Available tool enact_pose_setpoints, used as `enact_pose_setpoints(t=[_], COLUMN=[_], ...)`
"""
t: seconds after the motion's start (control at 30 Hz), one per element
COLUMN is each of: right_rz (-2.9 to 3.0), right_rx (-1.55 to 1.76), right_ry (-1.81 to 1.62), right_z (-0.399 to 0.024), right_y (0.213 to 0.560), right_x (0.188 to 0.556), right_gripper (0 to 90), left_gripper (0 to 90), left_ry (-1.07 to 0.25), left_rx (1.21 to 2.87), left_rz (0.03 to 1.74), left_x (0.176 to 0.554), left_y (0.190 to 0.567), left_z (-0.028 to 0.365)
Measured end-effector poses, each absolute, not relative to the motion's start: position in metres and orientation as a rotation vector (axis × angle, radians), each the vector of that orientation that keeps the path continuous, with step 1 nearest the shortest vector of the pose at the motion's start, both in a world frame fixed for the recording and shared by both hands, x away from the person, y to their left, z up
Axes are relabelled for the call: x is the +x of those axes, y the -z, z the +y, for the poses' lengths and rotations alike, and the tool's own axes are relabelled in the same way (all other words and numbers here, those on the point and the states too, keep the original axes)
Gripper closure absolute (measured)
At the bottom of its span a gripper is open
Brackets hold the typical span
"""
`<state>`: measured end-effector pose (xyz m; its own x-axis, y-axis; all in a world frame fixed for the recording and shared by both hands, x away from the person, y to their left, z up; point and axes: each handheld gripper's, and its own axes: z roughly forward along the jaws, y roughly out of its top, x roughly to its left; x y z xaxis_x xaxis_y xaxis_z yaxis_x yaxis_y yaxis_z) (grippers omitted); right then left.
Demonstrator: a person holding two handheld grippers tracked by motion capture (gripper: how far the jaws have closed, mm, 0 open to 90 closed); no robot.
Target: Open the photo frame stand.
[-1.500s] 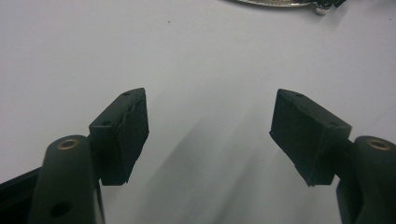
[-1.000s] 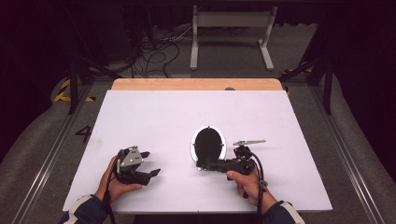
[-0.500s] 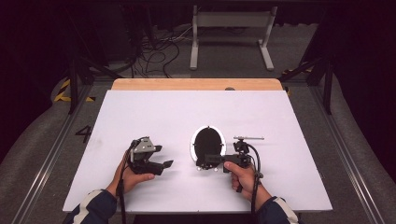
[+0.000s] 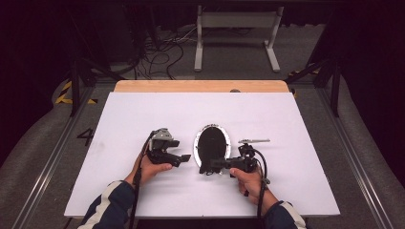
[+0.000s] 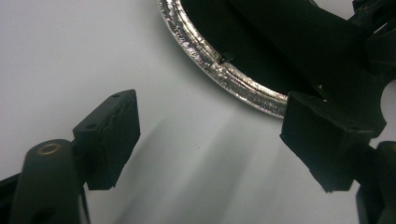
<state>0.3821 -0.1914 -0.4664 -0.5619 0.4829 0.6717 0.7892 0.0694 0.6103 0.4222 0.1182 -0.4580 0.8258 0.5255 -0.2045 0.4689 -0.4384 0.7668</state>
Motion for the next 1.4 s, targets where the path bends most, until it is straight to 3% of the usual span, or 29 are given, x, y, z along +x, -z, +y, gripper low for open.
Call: enact_pose_setpoints(t=[0.77, 1.1, 1.4], right_rz=[-2.303, -2.309, -2.322], right_rx=[-1.015, -1.017, -1.04], right_ry=[1.599, 1.58, 1.577], right_z=[-0.189, -0.19, -0.191], right_y=[0.461, 0.46, 0.459], right_x=[0.372, 0.372, 0.372], right_gripper=[72.9, 74.0, 78.2], left_gripper=[19.9, 33.9, 57.7], left_ry=[0.133, 0.164, 0.06], left_rx=[2.022, 1.97, 1.972], left_rz=[0.63, 0.589, 0.552], left_x=[0.434, 0.431, 0.425], left_y=[0.459, 0.452, 0.445], left_z=[0.094, 0.101, 0.104])
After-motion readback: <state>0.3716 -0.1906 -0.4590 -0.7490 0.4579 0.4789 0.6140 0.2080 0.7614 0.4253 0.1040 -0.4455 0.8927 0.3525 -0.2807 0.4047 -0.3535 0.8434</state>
